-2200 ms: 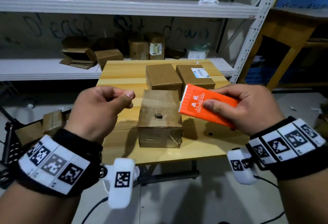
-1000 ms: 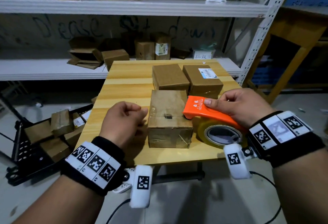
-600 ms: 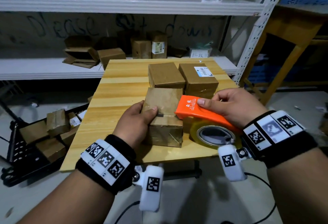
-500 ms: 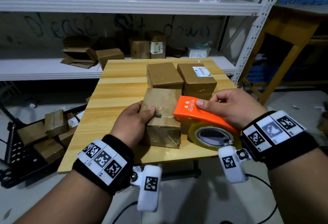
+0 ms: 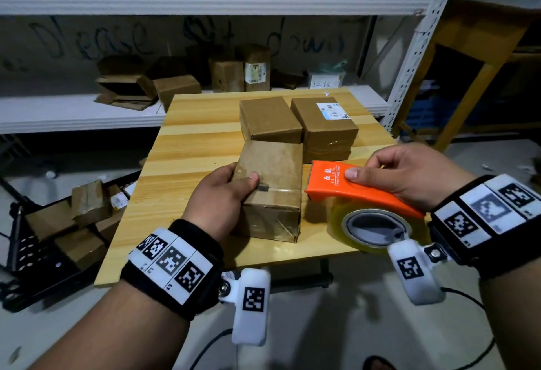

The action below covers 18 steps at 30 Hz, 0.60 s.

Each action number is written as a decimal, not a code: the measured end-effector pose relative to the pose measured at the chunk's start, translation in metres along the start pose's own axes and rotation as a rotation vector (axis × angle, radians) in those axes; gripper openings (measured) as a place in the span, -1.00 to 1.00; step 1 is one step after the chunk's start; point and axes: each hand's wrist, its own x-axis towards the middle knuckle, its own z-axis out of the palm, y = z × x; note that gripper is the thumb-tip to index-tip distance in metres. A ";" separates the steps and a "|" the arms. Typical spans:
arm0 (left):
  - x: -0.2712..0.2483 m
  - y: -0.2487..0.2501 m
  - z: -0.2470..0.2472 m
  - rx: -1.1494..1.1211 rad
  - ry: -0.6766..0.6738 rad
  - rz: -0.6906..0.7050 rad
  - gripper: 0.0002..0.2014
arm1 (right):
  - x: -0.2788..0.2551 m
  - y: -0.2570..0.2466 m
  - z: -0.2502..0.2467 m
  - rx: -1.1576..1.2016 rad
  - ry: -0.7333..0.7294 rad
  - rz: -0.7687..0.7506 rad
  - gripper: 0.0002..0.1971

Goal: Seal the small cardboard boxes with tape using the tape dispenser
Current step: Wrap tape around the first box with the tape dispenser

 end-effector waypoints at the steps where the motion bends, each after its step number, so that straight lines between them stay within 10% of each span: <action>1: 0.000 0.000 0.000 -0.013 0.000 0.000 -0.86 | -0.001 0.001 -0.002 -0.002 -0.001 0.007 -0.35; 10: -0.003 0.003 0.001 0.040 0.067 0.084 -0.52 | -0.009 0.002 -0.005 -0.020 0.020 0.040 -0.36; 14: -0.003 0.002 0.000 0.538 0.193 0.350 -0.83 | -0.008 0.003 -0.002 -0.034 0.053 0.056 -0.40; 18: -0.013 0.013 0.006 0.916 0.150 0.317 -0.33 | -0.006 0.003 0.001 -0.063 0.120 0.074 -0.43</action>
